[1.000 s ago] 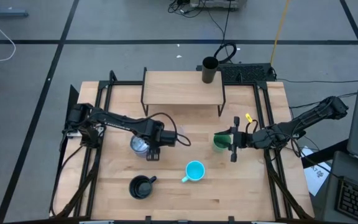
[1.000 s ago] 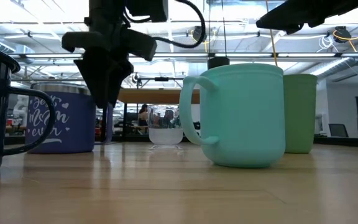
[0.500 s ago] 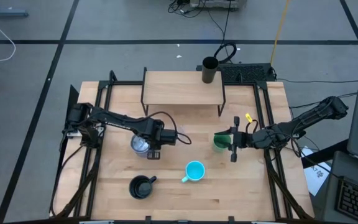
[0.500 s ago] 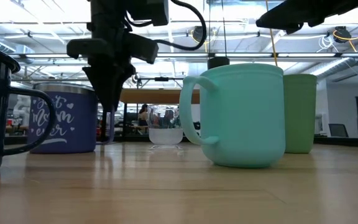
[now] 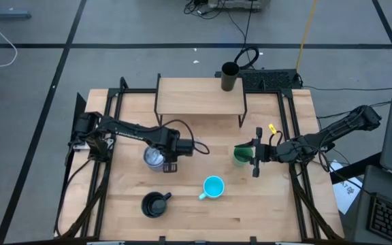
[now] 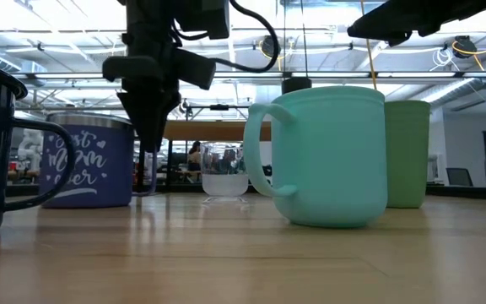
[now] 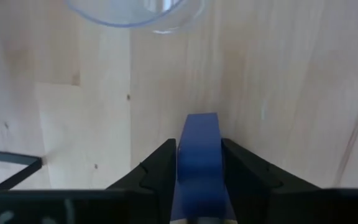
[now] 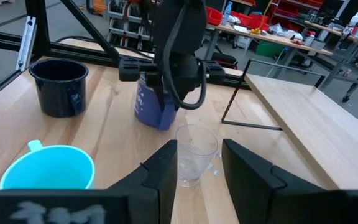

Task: Stack small to large cups/mugs on shelf
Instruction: Put the blue mug on the shelf

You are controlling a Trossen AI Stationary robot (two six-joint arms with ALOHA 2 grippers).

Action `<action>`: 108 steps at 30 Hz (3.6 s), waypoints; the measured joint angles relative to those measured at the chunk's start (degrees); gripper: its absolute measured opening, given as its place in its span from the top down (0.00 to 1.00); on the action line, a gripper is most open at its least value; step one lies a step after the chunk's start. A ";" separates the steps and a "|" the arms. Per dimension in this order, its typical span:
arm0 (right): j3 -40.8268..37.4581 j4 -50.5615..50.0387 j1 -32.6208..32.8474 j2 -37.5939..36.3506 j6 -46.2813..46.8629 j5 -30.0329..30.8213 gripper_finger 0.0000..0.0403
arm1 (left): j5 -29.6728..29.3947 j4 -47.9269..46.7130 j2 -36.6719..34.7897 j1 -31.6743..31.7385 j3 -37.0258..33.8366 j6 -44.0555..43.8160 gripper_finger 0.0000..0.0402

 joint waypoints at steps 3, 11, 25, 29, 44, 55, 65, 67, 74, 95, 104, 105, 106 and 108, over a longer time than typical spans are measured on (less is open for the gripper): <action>0.00 0.00 0.00 0.00 0.02 0.00 0.71 | -0.98 -0.02 0.00 0.30 0.00 -1.62 0.68; 0.00 -0.02 0.01 0.00 0.09 0.00 0.71 | -1.68 -1.62 0.00 0.77 0.53 -4.83 0.67; 0.00 -0.03 0.02 0.00 0.15 -0.02 0.71 | 2.89 -4.64 0.00 1.31 4.31 -6.63 0.62; 0.00 -0.15 0.02 0.00 0.13 -0.02 0.71 | 0.77 -4.64 0.00 1.29 4.31 -6.68 0.49; 0.00 -0.62 0.13 0.00 -0.02 -0.23 0.71 | 4.09 -5.57 0.28 3.17 4.28 -6.09 0.45; 0.00 -0.81 0.13 0.02 -0.27 -0.66 0.71 | 4.09 -6.78 4.30 3.24 4.22 -4.74 0.49; 0.00 -0.61 0.13 0.02 -0.48 -1.57 0.71 | 4.44 -7.24 4.26 3.24 4.24 -3.84 0.77; 0.00 -0.61 0.13 0.02 -0.42 -1.57 0.71 | 4.44 -7.26 4.26 3.24 4.24 -3.51 0.77; 0.00 -0.57 0.13 0.02 0.13 -1.57 0.71 | 4.42 -7.85 3.65 2.44 4.31 -3.52 0.77; 0.00 18.71 -4.75 11.42 4.91 -1.53 0.71 | -1.37 -28.38 3.19 -1.81 28.45 -3.76 0.77; 0.00 22.67 -5.07 11.87 4.80 -3.13 0.71 | -2.90 -29.79 3.19 -3.94 41.10 6.34 0.77; 0.00 23.39 -5.07 11.88 4.83 -3.88 0.71 | -3.08 -29.75 3.19 -4.08 42.09 6.95 0.77; 0.00 24.34 -5.07 12.19 4.94 -4.68 0.71 | -3.25 -29.57 3.19 -4.16 42.89 7.54 0.77; 0.02 26.40 -5.07 13.34 5.11 -4.91 0.71 | -4.24 -29.21 3.19 -4.17 43.94 8.74 0.77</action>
